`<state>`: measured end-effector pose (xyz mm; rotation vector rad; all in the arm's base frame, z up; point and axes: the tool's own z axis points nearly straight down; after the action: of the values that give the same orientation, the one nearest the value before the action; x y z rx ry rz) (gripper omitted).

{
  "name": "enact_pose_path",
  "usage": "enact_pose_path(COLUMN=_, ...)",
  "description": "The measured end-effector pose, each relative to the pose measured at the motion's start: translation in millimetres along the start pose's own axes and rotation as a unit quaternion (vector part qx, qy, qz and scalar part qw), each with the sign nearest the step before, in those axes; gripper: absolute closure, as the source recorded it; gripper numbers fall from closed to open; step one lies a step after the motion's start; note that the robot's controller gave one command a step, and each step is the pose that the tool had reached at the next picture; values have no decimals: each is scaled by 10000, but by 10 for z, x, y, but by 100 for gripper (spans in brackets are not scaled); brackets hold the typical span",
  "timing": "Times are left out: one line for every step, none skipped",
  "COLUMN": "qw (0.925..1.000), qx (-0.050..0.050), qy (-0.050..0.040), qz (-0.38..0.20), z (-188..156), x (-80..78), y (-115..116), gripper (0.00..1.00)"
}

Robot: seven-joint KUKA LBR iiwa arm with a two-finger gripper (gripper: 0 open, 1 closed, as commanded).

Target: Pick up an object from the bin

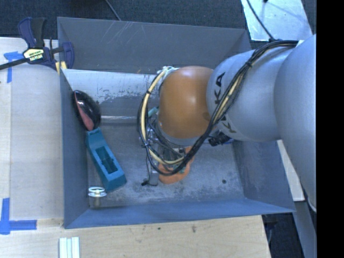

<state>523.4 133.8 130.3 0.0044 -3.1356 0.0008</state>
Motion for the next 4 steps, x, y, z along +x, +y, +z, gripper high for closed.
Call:
enact_pose_path(qw=10000, qx=-7, qy=-40, qz=15, z=-46, x=-20, y=-5, gripper=0)
enact_pose_path(qw=9998, qx=-11, qy=-48, qz=-191, z=205, x=-164, y=-441, gripper=0)
enact_pose_path(qw=9989, qx=-3, qy=-49, qz=-458, z=598, x=86, y=-878, gripper=100)
enact_pose_path(qw=9989, qx=-3, qy=-49, qz=-457, z=598, x=86, y=-878, gripper=100)
